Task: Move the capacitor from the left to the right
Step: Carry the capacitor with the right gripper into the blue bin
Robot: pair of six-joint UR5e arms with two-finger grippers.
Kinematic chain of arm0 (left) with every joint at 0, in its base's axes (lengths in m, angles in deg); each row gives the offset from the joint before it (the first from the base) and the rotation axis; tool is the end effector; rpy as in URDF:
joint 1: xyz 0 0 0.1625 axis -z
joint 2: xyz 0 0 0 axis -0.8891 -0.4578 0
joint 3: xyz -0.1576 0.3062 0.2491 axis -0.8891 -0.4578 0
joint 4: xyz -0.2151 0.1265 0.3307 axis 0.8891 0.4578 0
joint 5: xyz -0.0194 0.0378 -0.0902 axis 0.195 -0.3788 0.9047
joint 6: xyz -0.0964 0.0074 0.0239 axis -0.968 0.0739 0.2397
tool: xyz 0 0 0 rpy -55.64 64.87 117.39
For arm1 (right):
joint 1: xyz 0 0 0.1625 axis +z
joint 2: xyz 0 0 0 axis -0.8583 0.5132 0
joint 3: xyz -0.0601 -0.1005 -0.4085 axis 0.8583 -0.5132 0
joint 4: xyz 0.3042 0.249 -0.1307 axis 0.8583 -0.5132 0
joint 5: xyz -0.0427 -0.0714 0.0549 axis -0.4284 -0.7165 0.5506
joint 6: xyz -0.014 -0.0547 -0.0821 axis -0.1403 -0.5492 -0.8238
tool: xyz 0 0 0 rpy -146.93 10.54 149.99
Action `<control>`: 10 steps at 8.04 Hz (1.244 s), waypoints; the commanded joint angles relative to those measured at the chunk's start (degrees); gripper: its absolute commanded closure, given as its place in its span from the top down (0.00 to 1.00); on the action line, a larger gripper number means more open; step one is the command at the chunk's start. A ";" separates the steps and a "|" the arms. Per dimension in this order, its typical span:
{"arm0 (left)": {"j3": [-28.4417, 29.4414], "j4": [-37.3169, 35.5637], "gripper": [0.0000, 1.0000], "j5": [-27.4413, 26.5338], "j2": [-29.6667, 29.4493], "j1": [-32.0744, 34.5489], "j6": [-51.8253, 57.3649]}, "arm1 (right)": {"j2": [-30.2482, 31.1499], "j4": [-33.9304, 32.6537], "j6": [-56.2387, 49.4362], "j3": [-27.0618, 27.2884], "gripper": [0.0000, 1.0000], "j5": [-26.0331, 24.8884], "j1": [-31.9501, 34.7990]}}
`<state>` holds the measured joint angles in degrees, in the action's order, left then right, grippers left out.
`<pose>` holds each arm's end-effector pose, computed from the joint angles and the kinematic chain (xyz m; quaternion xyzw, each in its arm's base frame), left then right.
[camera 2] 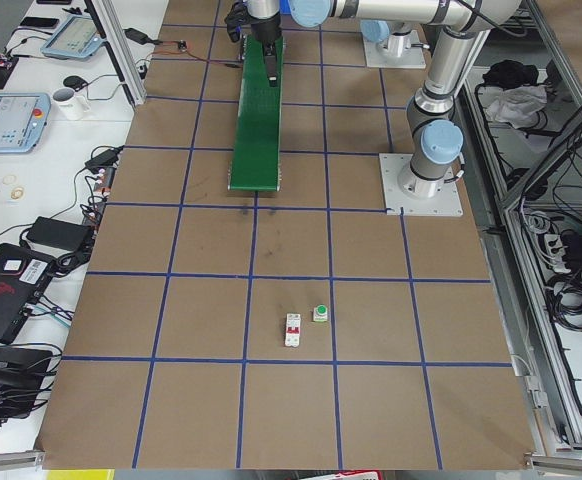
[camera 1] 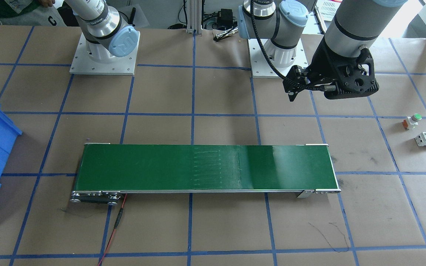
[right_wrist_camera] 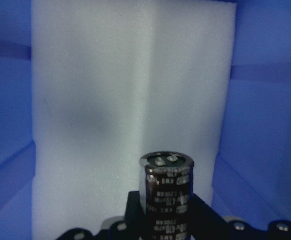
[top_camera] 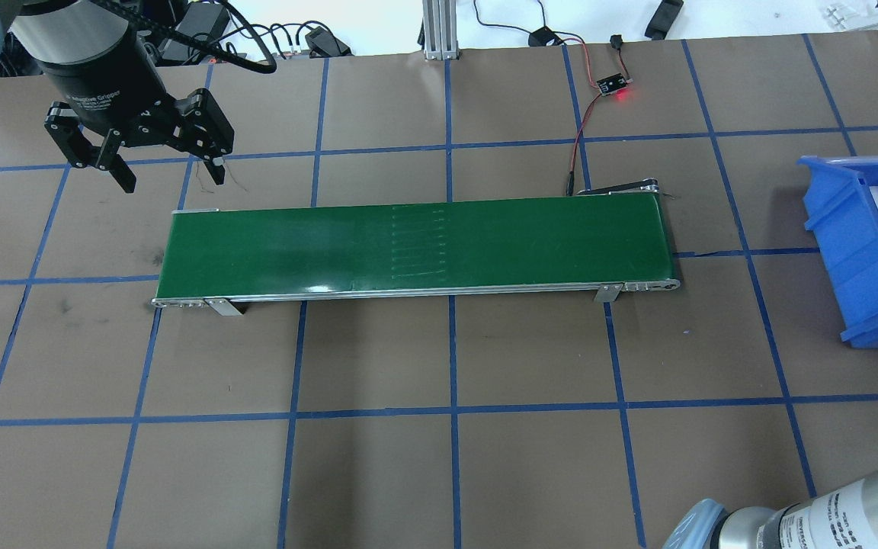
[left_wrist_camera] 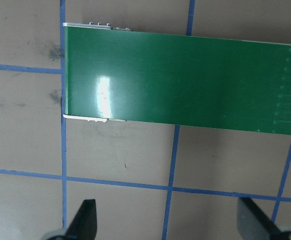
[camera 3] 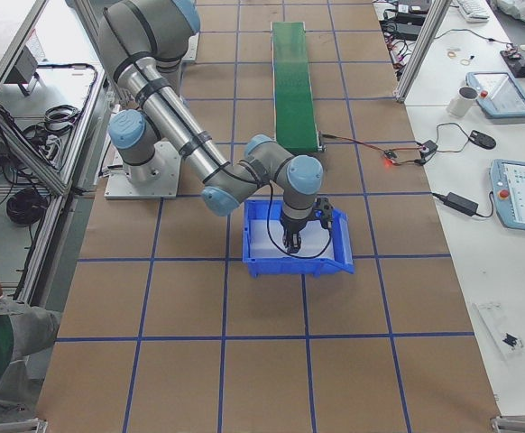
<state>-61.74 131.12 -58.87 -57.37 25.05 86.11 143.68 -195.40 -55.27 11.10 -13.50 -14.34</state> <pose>-0.1083 -0.5100 0.5018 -0.0508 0.9972 0.0472 0.0276 -0.3344 -0.5093 0.2802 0.0430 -0.9983 -0.0191 0.0336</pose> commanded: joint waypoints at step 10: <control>0.00 -0.09 1.00 0.11 0.00 -0.35 0.26 | -4.29 -0.81 -0.08 1.08 1.00 20.12 -0.05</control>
<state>-61.73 131.12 -58.76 -57.37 24.72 86.37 139.10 -196.20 -55.77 12.69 4.74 -14.39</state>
